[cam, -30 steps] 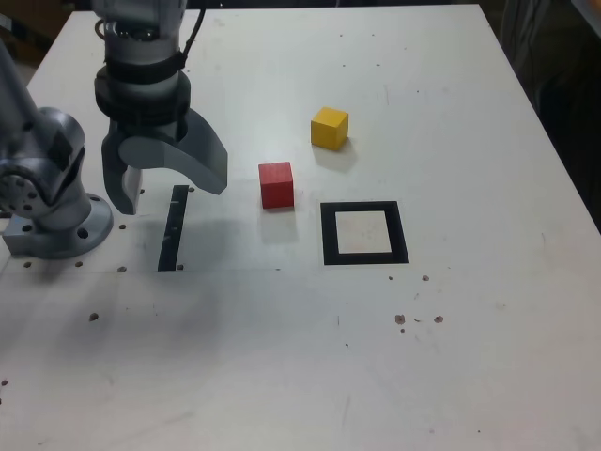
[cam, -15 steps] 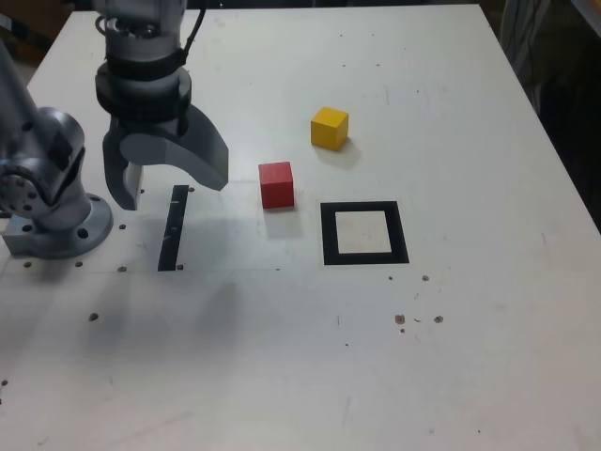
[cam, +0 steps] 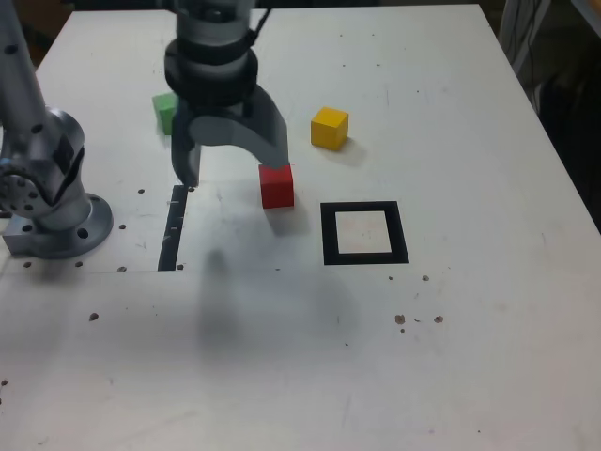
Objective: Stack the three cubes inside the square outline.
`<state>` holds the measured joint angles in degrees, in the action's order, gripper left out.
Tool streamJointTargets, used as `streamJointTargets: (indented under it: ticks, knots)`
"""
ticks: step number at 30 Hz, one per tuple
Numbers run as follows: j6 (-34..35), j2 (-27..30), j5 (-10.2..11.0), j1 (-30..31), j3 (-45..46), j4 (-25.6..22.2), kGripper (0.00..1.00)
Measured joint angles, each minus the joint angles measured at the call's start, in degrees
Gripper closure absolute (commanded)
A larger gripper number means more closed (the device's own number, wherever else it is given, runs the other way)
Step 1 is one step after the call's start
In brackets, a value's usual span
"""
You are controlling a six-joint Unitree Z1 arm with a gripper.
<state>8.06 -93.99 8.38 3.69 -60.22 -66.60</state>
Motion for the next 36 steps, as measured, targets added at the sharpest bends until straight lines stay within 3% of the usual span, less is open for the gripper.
streamJointTargets:
  ticks: [5,14,22,28,36]
  knots:
    - [-2.2,-6.0,0.2,-2.2,-5.8,-0.2,0.02]
    - [-4.1,-11.0,0.2,-4.5,-7.0,0.8,0.04]
    - [-8.8,-12.4,-4.0,-9.1,-5.6,3.1,0.05]
    - [-10.6,-12.8,-4.7,-9.8,-4.8,5.9,0.06]
    - [-10.8,-15.4,-2.9,-9.8,-4.0,8.0,0.18]
